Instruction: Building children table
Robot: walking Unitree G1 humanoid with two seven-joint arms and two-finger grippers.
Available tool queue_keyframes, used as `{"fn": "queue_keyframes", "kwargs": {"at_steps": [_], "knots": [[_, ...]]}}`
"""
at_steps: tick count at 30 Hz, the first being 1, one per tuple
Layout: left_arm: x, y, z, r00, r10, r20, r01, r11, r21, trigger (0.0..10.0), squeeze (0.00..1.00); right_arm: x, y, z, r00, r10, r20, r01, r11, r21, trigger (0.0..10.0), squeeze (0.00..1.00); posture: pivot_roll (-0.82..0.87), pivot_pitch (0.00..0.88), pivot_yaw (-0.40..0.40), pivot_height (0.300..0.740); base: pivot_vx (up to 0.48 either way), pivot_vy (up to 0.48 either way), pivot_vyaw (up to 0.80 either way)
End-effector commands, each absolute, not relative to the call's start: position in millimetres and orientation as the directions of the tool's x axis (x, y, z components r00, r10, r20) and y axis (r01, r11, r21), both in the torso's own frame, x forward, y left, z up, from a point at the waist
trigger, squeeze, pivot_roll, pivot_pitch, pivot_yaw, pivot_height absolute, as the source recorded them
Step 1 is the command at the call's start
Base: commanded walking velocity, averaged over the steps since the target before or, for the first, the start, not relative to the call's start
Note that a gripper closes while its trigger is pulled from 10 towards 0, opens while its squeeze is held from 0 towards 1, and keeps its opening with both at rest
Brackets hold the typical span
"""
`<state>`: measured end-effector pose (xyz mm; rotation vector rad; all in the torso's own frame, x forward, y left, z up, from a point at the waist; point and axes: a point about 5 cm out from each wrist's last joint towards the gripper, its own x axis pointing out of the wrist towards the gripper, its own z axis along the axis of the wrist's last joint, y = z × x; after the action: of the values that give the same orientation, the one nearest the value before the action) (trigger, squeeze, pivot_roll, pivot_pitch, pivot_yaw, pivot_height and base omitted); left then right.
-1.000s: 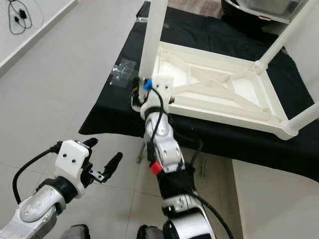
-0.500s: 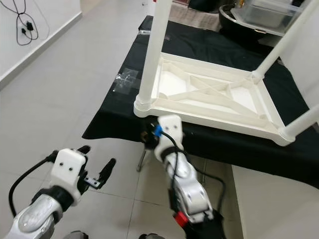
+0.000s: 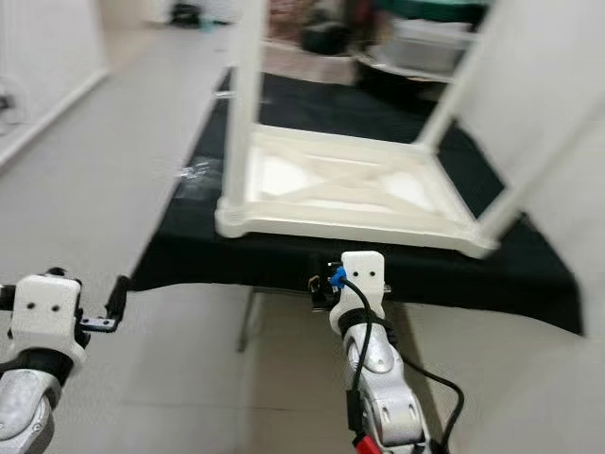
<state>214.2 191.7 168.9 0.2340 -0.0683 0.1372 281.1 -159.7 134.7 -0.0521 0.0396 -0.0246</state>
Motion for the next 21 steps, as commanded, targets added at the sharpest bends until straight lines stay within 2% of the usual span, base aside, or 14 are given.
{"fn": "queue_keyframes", "kwargs": {"at_steps": [1, 7, 21], "knots": [[214, 197, 170, 0.982, 0.165, 0.092, -0.182, 0.955, 0.233, 10.0, 0.0, 286, -162, 138, 0.999, -0.045, -0.018, 0.044, 0.997, -0.066, 10.0, 0.0, 0.14, 0.043, -0.144, 0.74, 0.0, 0.0, 0.0], [214, 200, 173, 0.974, 0.198, 0.112, -0.219, 0.948, 0.23, 10.0, 0.0, 291, -164, 141, 0.999, -0.051, -0.01, 0.05, 0.997, -0.063, 10.0, 0.0, 0.14, 0.046, -0.148, 0.74, 0.0, 0.0, 0.0], [214, 226, 190, 0.921, 0.338, 0.194, -0.379, 0.891, 0.251, 10.0, 0.0, 311, -179, 147, 0.992, -0.126, -0.003, 0.126, 0.99, -0.065, 10.0, 0.0, 0.15, 0.058, -0.163, 0.74, 0.0, 0.0, 0.0]]}}
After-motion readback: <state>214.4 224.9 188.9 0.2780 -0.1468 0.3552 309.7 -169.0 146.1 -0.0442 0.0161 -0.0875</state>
